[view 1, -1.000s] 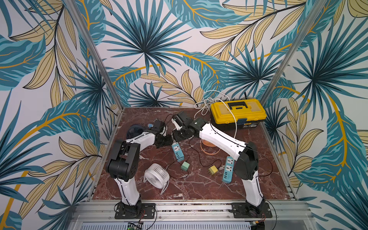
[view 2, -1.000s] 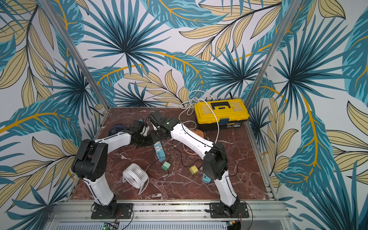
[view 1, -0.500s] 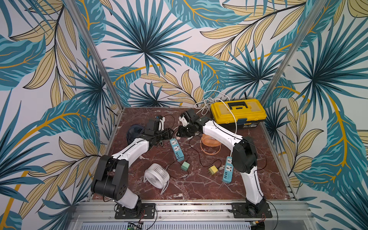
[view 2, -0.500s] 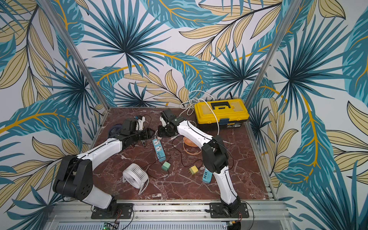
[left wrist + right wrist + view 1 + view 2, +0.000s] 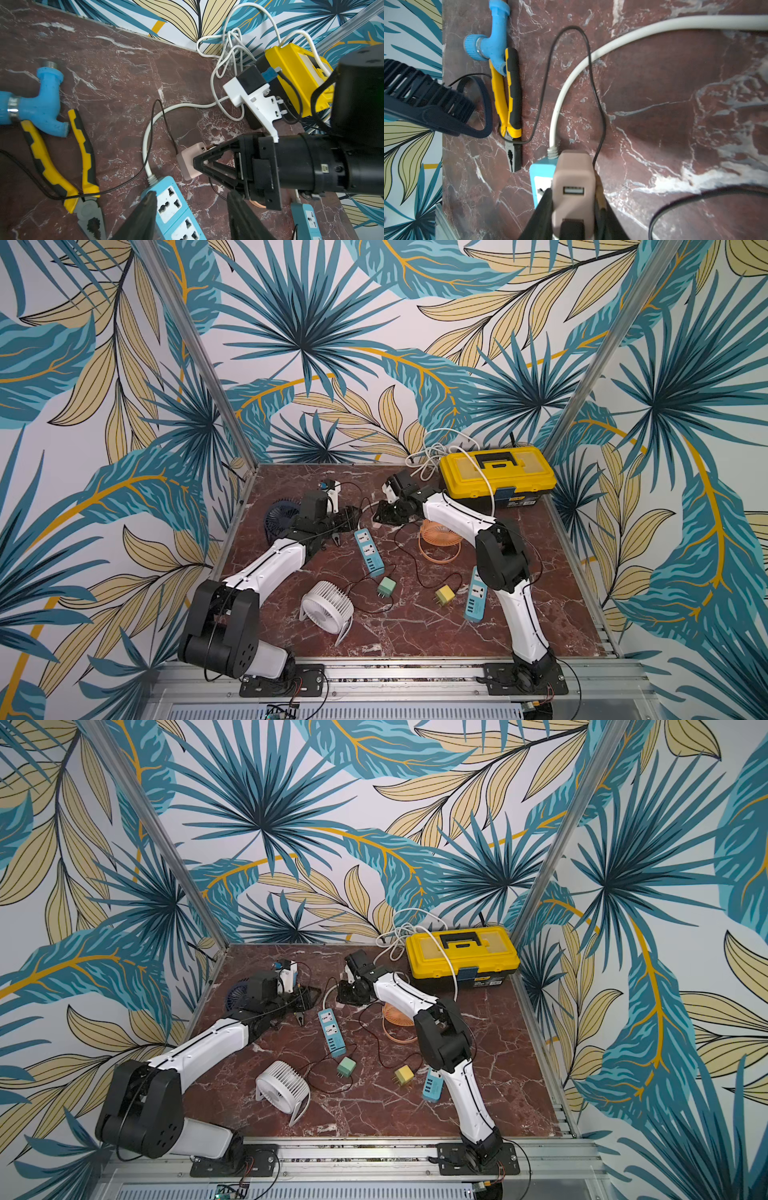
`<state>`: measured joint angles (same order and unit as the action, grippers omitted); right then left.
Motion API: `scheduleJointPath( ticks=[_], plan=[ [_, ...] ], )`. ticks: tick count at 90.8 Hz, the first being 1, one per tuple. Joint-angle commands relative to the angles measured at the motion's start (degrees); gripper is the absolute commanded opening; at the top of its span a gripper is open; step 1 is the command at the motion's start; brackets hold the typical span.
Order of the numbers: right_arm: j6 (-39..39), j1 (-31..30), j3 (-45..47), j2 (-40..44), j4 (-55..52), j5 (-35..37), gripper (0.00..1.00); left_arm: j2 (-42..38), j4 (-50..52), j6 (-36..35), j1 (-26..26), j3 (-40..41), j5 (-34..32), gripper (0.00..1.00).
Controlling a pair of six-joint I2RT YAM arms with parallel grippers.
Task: Unplug the desk fan from the power strip
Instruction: Place the plug at the center of the board.
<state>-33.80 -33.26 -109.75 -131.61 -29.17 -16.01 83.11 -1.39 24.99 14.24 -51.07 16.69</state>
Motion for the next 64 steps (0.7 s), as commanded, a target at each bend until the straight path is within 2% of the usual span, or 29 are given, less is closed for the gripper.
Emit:
scheduleJointPath(
  ticks=[1,8,18,30,46,64],
  plan=[
    [-0.7,0.8,-1.3,-3.3,1.3,-1.0,0.13,-1.2,-0.9,-0.7,0.2,1.1,-0.9,0.58],
    [-0.5,1.1,-2.3,-4.1,0.9,-1.6,0.16,-1.5,-0.5,-1.1,0.3,1.1,-1.1,0.58],
    [-0.1,1.5,-3.2,-4.6,0.6,-2.0,0.25,-2.5,-0.3,-2.0,0.2,1.4,-2.0,0.58],
    [0.8,2.0,-3.1,-4.1,-0.2,-2.0,0.45,-4.0,0.0,-4.9,0.2,1.9,-3.6,0.61],
    [5.8,3.0,-3.2,-0.1,-3.3,-0.2,0.69,-7.0,0.4,-9.7,-0.6,2.7,-7.1,0.67],
    [13.0,3.8,-1.2,8.1,-8.5,2.2,0.76,-10.3,-0.3,-13.3,-4.6,4.5,-7.5,0.68]
  ],
)
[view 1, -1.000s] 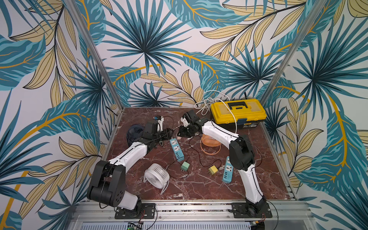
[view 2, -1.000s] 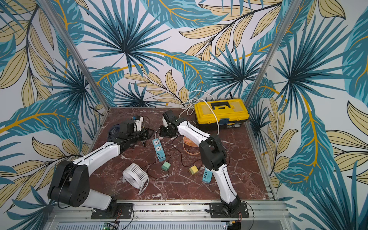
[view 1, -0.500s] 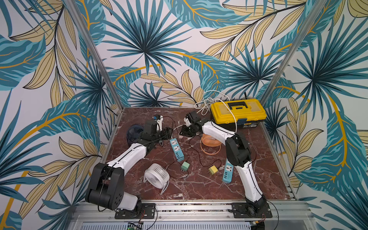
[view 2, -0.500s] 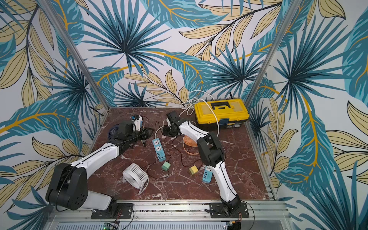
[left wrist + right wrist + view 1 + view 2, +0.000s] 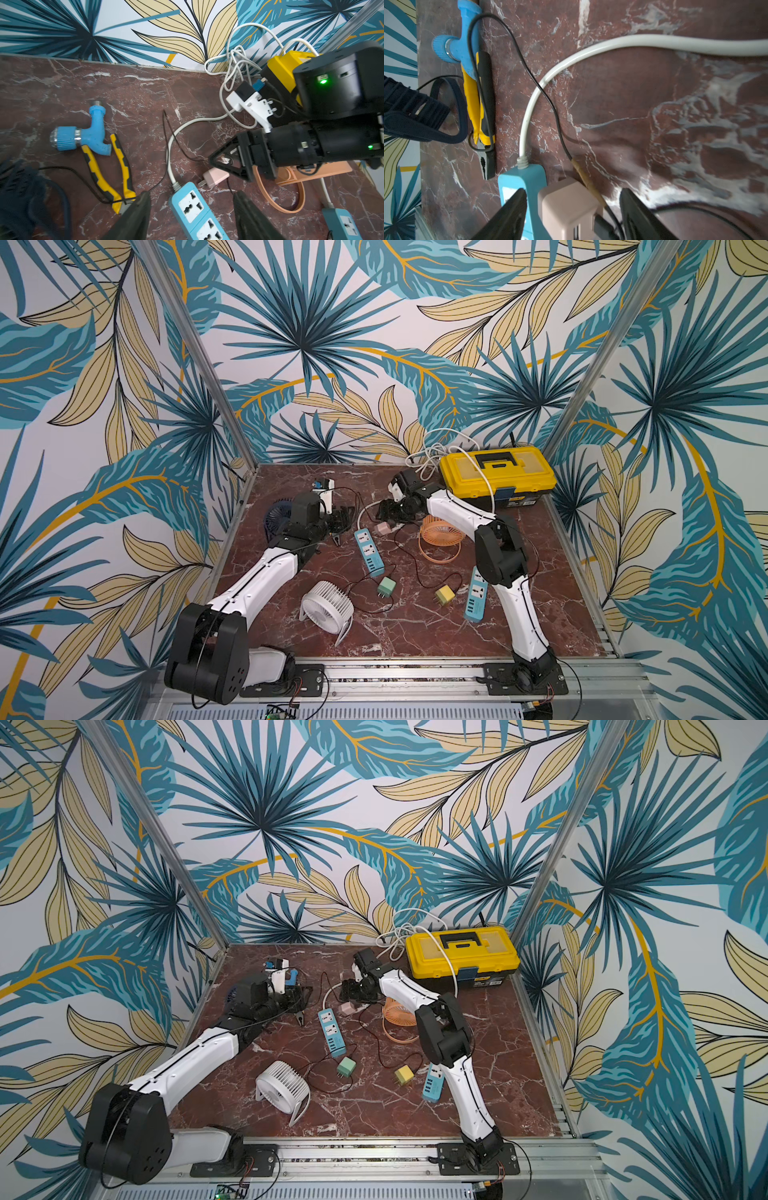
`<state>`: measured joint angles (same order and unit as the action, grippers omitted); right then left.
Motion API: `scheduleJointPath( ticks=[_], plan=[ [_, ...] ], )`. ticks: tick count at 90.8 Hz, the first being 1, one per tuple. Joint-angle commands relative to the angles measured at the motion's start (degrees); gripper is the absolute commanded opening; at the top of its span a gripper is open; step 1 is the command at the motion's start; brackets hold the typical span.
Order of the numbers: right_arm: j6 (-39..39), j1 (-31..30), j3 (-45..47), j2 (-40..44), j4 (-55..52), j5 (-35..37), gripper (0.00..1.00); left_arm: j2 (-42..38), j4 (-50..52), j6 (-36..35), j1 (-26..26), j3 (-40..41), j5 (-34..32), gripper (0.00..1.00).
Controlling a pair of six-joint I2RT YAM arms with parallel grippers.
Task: Unplug the desk fan from the power strip
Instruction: Place the plug at the center of the board, then reset both arms
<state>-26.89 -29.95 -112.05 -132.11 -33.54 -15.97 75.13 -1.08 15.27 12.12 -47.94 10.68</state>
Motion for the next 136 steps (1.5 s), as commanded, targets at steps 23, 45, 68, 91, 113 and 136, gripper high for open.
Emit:
scheduleJointPath(
  ticks=[23,45,68,91,113,136],
  plan=[
    [13.0,1.8,14.8,27.6,-2.1,8.3,0.82,-4.7,-2.4,-8.0,-6.3,4.6,-5.9,0.75],
    [15.1,7.9,35.8,48.7,7.7,17.5,0.98,-2.3,-6.0,-11.6,-7.7,8.2,-9.2,0.78],
    [19.1,19.6,57.6,63.4,21.2,23.8,0.99,1.0,-13.8,-14.2,-7.9,12.2,-10.2,1.00],
    [32.4,23.0,74.0,62.9,41.9,32.9,0.99,4.3,-21.3,-17.5,-8.1,15.2,-10.1,1.00],
    [29.0,26.4,82.2,55.2,61.3,30.7,1.00,5.0,-39.6,-21.0,-8.1,23.9,-12.0,1.00],
    [29.2,26.9,84.0,52.5,66.2,25.9,0.99,11.9,-54.2,-21.6,-8.1,28.7,-11.5,1.00]
  ],
)
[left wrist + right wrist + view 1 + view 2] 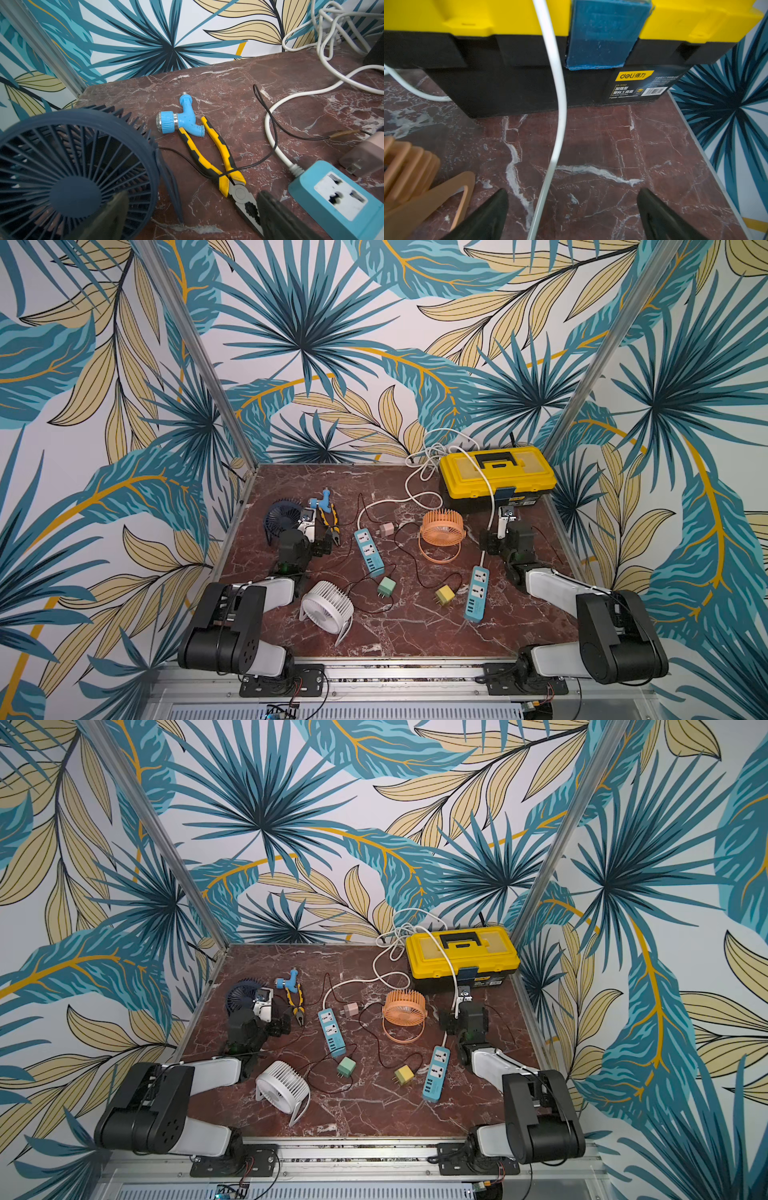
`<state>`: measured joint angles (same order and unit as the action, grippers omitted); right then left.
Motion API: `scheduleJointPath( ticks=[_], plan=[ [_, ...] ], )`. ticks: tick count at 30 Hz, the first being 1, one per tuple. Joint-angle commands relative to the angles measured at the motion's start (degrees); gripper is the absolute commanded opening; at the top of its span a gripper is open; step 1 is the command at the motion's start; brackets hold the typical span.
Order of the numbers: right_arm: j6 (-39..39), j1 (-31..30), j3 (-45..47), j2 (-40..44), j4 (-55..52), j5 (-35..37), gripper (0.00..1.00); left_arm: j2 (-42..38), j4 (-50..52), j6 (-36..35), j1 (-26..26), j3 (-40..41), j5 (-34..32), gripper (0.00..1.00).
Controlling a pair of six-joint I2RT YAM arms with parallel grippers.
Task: Unplug the desk fan from the power strip
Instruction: Reset both arms
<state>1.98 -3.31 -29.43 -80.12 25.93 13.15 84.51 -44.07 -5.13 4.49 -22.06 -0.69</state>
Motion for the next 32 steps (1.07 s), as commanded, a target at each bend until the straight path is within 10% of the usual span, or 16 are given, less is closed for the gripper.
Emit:
scheduleJointPath(
  ticks=[1,32],
  plan=[
    [0.3,0.3,1.5,0.7,7.0,-3.5,1.00,2.6,-11.3,-1.2,-0.4,2.8,-0.3,1.00],
    [-0.7,0.4,5.4,-5.5,21.4,-7.1,1.00,2.2,-4.6,0.5,-0.4,-0.3,-4.0,1.00]
  ],
)
